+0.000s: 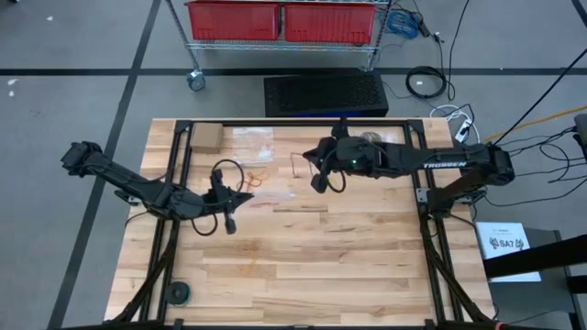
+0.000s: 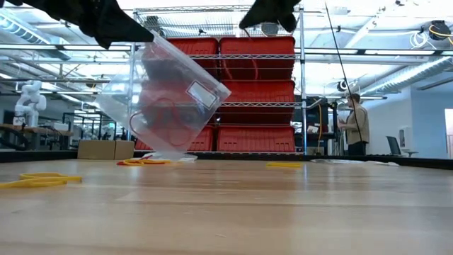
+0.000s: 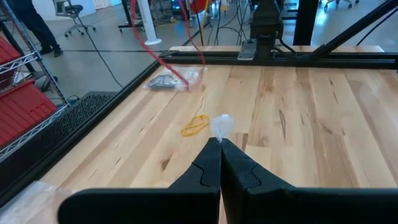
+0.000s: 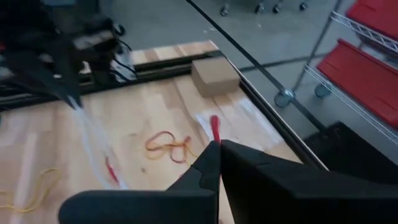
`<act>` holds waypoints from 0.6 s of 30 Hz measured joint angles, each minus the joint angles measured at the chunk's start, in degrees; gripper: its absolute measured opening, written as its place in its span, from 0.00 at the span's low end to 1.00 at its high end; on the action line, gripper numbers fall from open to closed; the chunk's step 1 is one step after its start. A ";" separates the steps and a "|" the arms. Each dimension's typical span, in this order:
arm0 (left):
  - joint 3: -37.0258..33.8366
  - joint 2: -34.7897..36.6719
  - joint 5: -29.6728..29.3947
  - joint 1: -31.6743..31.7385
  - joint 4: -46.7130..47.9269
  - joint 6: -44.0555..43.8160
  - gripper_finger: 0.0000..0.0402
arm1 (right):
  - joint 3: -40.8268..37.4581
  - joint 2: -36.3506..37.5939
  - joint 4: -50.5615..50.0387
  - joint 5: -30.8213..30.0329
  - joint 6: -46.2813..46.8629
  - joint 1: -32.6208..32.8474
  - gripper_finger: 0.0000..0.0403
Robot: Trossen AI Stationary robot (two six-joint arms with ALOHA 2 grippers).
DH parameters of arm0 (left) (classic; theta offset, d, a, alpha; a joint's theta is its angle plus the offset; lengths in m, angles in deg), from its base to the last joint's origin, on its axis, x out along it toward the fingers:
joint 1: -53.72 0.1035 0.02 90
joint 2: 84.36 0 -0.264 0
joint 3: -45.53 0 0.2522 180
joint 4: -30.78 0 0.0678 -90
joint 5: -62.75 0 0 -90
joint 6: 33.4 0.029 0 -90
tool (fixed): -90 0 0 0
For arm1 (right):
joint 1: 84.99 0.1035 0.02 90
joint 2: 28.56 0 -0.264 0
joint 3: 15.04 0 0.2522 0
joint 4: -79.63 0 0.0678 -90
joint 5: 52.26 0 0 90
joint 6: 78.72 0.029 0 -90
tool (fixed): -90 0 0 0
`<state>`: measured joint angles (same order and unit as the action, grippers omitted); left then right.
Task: Sort rubber bands
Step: Put the right red rubber band into the bottom right transparent zip lock bag
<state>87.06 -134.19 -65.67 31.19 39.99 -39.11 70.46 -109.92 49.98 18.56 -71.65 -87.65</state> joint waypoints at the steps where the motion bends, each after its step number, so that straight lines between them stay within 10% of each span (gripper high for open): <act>1: 0.00 -0.25 0.00 0.00 -0.40 0.01 0.00 | 0.00 0.00 0.68 -0.01 -0.24 0.51 0.00; 18: 0.00 -1.92 2.34 0.83 -3.13 0.07 0.00 | 0.04 0.04 14.42 6.51 -3.47 7.53 0.00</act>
<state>87.06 -136.10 -63.32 32.02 36.86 -39.05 70.51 -109.88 64.40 25.07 -75.11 -80.12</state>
